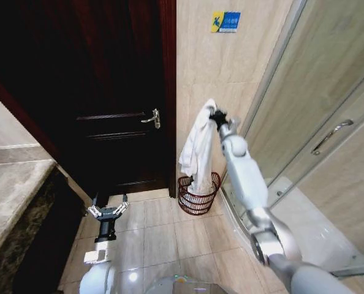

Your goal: Discard the used towel into the hamper.

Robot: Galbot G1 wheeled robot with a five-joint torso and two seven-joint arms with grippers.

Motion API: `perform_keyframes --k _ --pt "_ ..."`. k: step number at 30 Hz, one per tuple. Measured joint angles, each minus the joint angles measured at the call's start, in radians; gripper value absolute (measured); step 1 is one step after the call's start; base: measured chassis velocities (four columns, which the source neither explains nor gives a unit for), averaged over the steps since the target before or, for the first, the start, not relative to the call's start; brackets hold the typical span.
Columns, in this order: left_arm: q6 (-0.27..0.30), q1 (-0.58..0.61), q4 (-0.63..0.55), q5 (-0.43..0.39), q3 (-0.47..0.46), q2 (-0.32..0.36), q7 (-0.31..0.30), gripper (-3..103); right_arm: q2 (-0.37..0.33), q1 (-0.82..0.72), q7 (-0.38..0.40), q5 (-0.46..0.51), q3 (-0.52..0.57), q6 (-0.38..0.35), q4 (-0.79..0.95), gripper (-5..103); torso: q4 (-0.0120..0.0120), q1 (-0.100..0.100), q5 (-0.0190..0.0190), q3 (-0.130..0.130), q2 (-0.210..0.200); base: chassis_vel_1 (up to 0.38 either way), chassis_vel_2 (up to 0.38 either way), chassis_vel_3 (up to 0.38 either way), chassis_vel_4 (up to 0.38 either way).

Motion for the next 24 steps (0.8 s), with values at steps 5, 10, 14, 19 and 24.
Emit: perform_keyframes --k 5,10,14,19,24 --pt "0.000 0.001 0.012 0.000 0.005 0.000 0.001 100 0.000 -0.059 -0.005 -0.018 0.040 0.027 0.000 2 0.0000 0.000 -0.0001 0.000 -0.001 0.000 0.000 0.000 0.000" --pt "-0.008 0.016 0.018 0.000 0.009 0.000 0.011 100 0.001 -0.040 0.024 -0.019 0.068 0.043 -0.026 2 0.0001 -0.008 0.0001 -0.009 -0.018 0.000 0.000 0.000 0.000" --pt "-0.023 0.023 0.025 -0.004 0.004 0.000 0.017 100 -0.007 0.024 0.048 -0.007 0.078 0.046 -0.039 2 0.0002 -0.020 -0.0003 -0.023 -0.043 0.000 0.000 0.000 0.000" --pt "-0.037 0.034 0.031 -0.007 0.001 0.000 0.018 100 -0.016 0.087 0.050 0.012 0.063 0.045 -0.064 2 0.0001 -0.035 -0.0002 -0.041 -0.076 0.000 0.000 0.000 0.000" --pt "-0.043 0.038 0.034 -0.007 0.000 0.000 0.018 100 -0.011 0.115 0.051 0.015 0.058 0.043 -0.083 2 0.0002 -0.047 -0.0003 -0.056 -0.103 0.000 0.000 0.000 0.000"
